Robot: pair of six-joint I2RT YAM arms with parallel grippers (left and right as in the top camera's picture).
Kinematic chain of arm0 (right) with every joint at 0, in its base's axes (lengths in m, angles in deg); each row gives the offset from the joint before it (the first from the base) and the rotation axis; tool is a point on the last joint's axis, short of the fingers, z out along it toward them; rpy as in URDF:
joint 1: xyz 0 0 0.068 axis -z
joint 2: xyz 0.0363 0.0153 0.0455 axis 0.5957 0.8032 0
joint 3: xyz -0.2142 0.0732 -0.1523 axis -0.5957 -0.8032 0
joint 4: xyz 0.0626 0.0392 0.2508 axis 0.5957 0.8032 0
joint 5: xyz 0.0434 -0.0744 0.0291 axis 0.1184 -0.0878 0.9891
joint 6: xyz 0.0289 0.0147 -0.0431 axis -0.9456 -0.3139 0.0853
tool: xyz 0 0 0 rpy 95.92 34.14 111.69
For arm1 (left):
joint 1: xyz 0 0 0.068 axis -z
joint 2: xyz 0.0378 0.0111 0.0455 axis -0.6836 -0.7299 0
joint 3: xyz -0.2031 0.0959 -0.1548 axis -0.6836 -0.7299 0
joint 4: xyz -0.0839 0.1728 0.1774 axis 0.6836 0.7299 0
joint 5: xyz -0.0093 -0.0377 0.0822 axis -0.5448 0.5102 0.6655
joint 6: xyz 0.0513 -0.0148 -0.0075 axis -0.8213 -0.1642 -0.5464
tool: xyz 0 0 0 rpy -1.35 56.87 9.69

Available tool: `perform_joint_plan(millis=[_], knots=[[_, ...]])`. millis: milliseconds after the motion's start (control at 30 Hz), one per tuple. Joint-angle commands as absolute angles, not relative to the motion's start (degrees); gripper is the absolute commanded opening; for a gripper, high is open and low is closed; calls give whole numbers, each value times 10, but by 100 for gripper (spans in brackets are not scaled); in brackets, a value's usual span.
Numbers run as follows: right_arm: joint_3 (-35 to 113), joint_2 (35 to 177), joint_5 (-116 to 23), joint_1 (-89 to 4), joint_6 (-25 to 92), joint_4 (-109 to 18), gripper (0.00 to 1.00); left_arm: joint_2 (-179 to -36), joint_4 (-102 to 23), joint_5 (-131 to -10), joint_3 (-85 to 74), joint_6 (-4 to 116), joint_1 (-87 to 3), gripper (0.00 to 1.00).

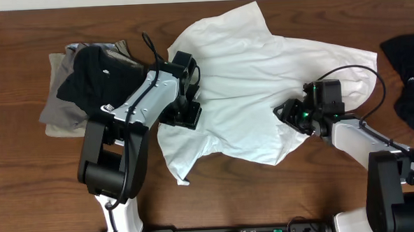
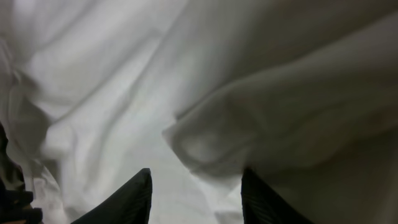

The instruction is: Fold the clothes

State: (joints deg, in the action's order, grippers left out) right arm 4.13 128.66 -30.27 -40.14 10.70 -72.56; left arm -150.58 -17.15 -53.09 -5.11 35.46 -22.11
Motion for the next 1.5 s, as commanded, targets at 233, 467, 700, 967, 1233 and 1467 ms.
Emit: perform_joint_plan(millis=[233,467,700,967,1233,1467], knots=[[48,1295,-373,-430,20,-737,48,-1504,-168,-530,-52,364,-223,60],[48,1330,-370,-430,-7,-754,35,-1504,-168,-530,-52,364,-223,60],[48,1342,-347,-429,-9,-766,9,-1504,-168,-530,-52,364,-223,60],[48,1293,-346,-421,42,-734,1,-1504,-166,-530,-52,364,-223,60],[49,1149,-378,-367,130,-637,1,-1504,-157,-530,-52,364,-223,60],[49,1039,-468,-257,202,-497,1,-1504,-157,-530,-52,364,-223,60]])
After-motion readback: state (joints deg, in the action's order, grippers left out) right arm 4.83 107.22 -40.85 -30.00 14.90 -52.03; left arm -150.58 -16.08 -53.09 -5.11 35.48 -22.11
